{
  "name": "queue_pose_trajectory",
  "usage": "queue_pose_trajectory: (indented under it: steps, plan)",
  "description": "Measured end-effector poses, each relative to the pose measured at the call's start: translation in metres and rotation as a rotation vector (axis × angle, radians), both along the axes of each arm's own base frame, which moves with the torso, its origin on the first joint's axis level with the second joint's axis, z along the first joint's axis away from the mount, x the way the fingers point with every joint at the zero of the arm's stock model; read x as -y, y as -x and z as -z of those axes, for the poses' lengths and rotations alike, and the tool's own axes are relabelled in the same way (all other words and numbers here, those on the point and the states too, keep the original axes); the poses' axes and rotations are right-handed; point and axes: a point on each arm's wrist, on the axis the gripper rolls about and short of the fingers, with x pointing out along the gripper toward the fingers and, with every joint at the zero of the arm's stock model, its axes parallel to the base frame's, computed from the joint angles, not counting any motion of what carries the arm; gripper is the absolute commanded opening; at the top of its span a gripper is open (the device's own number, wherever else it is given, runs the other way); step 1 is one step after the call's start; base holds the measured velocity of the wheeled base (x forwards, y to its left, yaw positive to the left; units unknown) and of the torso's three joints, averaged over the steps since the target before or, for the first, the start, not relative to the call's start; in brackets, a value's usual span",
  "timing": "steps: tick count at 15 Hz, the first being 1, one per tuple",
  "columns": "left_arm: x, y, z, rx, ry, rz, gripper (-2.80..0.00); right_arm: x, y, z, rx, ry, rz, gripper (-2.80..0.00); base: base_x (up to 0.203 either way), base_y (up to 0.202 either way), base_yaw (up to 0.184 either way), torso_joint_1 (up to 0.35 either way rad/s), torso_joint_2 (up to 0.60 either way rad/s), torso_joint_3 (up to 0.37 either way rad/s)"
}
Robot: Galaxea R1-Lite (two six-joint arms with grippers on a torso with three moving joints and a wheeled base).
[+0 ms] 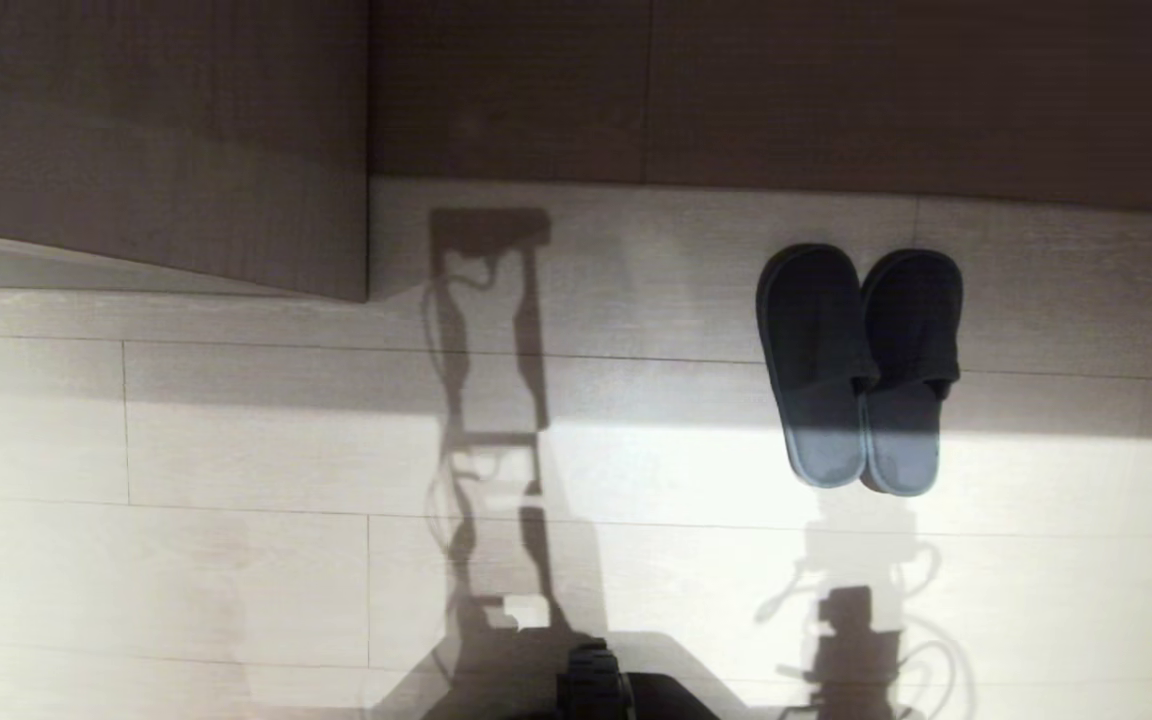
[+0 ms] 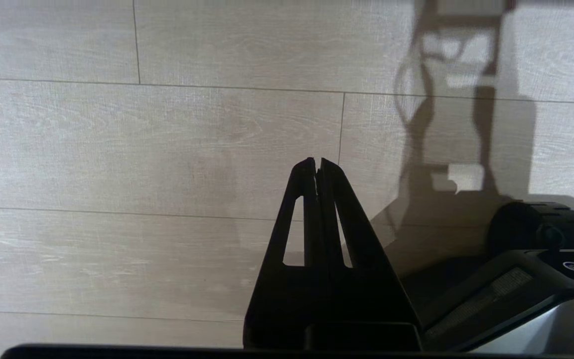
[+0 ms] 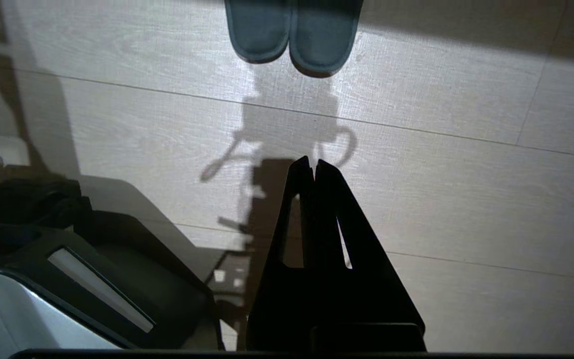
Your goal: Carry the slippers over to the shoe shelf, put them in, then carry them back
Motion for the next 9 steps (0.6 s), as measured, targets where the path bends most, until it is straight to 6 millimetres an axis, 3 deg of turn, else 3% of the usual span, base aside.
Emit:
queue_pose_trajectory:
  steps: [9]
  plan:
    - [0.0000, 0.0001, 0.0000, 0.001, 0.001, 0.000, -2.80, 0.0000, 0.0000, 0.0000, 0.000, 0.000, -0.001, -2.80, 0.000, 0.000, 0.000, 0.003, 0.00, 0.199]
